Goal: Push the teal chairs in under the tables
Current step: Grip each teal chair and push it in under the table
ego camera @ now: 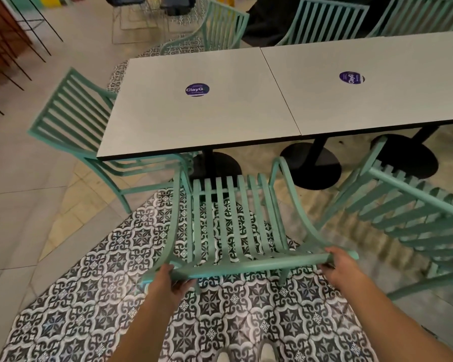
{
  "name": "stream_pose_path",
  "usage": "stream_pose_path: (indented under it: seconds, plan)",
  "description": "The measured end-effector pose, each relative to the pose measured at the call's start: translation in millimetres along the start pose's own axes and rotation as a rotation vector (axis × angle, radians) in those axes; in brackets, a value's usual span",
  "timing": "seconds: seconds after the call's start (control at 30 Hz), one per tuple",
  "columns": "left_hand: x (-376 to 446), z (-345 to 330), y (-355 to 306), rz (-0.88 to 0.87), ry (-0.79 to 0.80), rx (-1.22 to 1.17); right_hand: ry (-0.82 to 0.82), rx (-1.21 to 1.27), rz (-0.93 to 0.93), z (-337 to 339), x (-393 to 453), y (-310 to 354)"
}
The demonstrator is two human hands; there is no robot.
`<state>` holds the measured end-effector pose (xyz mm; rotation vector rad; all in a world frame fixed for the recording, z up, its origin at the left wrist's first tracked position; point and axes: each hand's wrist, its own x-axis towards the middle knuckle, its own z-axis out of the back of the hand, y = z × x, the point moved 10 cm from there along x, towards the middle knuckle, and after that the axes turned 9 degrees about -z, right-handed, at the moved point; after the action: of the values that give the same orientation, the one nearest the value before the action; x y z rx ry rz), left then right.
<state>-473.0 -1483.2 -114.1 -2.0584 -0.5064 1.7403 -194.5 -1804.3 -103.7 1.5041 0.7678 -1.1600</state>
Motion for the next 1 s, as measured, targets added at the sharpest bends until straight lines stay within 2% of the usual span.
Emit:
stream_pose_path:
  seconds: [0.2,0.47,1.0]
  plan:
    - [5.1,-22.5,-3.9,-0.021,-0.034,0.034,0.035,-0.025,-0.019,-12.4,10.9,18.8]
    - [4.5,-51.0,0.7,-0.014,0.003,0.011,-0.018,-0.006,-0.011,-19.6,21.9,50.1]
    - [-12.3,-75.1,14.7,-0.037,-0.032,-0.026,-0.069,0.015,0.064,-11.7,42.5,80.8]
